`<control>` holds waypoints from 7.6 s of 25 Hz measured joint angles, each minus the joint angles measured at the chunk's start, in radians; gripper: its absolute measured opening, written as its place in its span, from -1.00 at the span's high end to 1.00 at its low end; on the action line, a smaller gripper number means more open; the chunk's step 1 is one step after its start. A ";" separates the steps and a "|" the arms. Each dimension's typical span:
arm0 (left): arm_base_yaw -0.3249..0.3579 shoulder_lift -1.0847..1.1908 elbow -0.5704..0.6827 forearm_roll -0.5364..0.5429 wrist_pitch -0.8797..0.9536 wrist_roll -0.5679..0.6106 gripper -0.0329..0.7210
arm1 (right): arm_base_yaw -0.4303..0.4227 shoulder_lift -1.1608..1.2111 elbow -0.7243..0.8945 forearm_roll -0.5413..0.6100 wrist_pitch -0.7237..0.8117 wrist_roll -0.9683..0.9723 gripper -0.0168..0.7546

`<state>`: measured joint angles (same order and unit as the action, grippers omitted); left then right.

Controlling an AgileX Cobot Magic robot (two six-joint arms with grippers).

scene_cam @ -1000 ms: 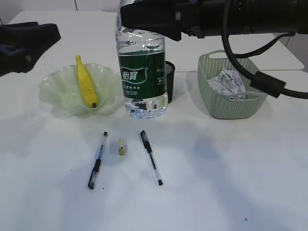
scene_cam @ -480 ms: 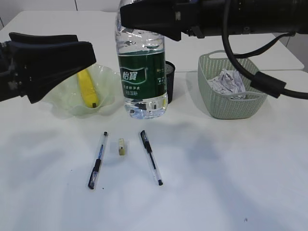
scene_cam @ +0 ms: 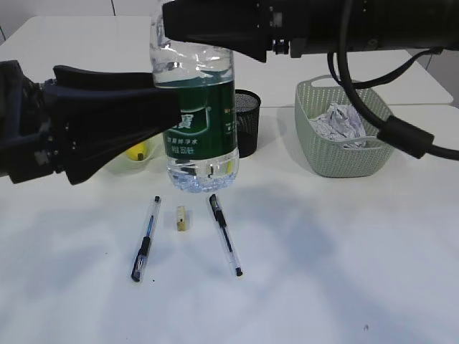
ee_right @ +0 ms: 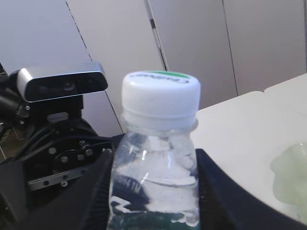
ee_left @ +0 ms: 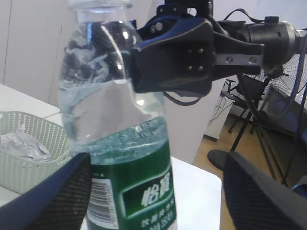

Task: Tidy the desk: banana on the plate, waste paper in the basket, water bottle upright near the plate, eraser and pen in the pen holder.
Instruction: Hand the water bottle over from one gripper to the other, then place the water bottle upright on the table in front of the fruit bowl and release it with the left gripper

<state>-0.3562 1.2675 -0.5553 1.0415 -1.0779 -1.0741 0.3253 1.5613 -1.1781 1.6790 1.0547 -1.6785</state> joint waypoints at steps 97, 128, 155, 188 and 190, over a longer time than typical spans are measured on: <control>0.435 0.024 0.004 0.033 0.152 0.049 -0.11 | 0.012 -0.011 -0.022 -1.890 -0.152 1.658 -0.40; 0.435 0.333 0.004 -0.185 -0.017 0.469 -0.10 | -0.319 -0.011 -0.022 -1.724 -0.191 1.662 -0.40; 0.435 0.641 -0.006 -0.210 -0.015 0.671 -0.10 | -0.319 -0.011 -0.022 -1.724 -0.179 1.653 -0.39; 0.321 0.860 -0.122 -0.325 -0.191 0.763 -0.10 | -0.319 -0.011 -0.022 -1.724 -0.177 1.643 -0.38; 0.321 0.860 -0.122 -0.320 -0.191 0.763 -0.10 | -0.319 -0.011 -0.022 -1.724 -0.177 1.643 -0.38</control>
<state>-0.0348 2.1272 -0.6769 0.7212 -1.2689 -0.3108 0.0063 1.5505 -1.2002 -0.0450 0.8778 -0.0351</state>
